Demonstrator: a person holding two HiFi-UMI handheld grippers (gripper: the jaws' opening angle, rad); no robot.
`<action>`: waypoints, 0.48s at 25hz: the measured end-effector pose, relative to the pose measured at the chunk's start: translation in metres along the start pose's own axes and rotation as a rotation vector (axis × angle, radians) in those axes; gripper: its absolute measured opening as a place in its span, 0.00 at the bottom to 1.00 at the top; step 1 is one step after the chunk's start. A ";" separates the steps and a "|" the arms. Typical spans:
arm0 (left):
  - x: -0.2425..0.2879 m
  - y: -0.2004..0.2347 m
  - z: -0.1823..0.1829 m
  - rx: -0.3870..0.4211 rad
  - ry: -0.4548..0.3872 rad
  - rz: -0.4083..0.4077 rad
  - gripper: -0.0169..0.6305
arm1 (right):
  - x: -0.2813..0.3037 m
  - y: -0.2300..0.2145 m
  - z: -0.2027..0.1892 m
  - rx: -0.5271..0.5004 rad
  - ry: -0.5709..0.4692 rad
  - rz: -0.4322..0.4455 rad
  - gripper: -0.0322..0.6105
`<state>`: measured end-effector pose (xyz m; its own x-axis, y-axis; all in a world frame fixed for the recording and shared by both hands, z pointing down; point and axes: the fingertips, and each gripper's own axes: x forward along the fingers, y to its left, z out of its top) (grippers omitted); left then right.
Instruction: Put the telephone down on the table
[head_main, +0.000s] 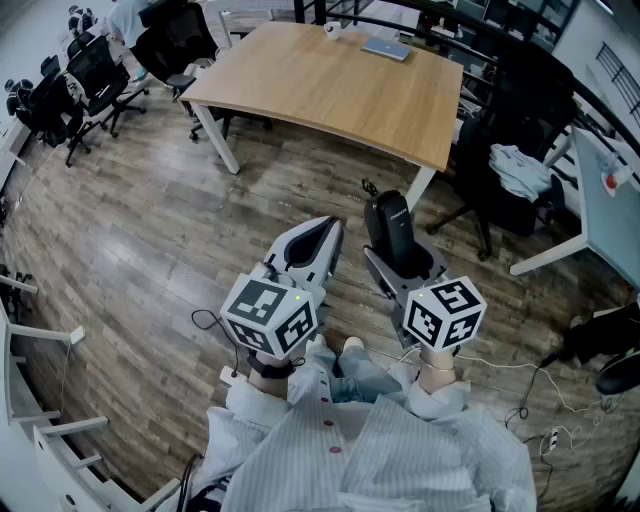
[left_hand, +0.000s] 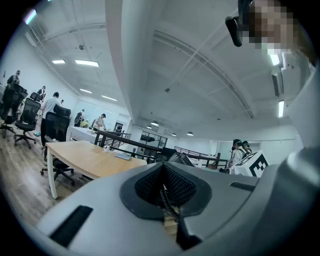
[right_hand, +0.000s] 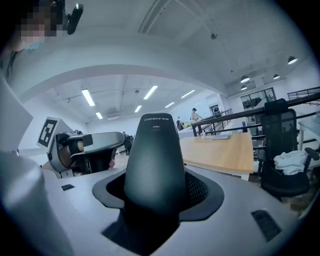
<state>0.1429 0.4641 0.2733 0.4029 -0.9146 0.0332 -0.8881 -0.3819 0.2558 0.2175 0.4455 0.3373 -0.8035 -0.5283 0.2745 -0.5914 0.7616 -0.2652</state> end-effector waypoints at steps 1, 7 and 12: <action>0.001 -0.002 -0.001 -0.001 -0.001 0.003 0.04 | -0.002 -0.002 0.000 0.000 0.001 0.004 0.50; 0.008 -0.010 -0.001 0.004 -0.008 0.027 0.04 | -0.010 -0.011 0.003 -0.002 -0.001 0.026 0.50; 0.012 -0.016 -0.005 0.011 -0.007 0.043 0.04 | -0.014 -0.014 0.005 -0.018 0.004 0.059 0.50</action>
<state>0.1635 0.4600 0.2743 0.3630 -0.9311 0.0373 -0.9070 -0.3438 0.2433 0.2363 0.4404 0.3328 -0.8365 -0.4808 0.2628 -0.5417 0.7980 -0.2641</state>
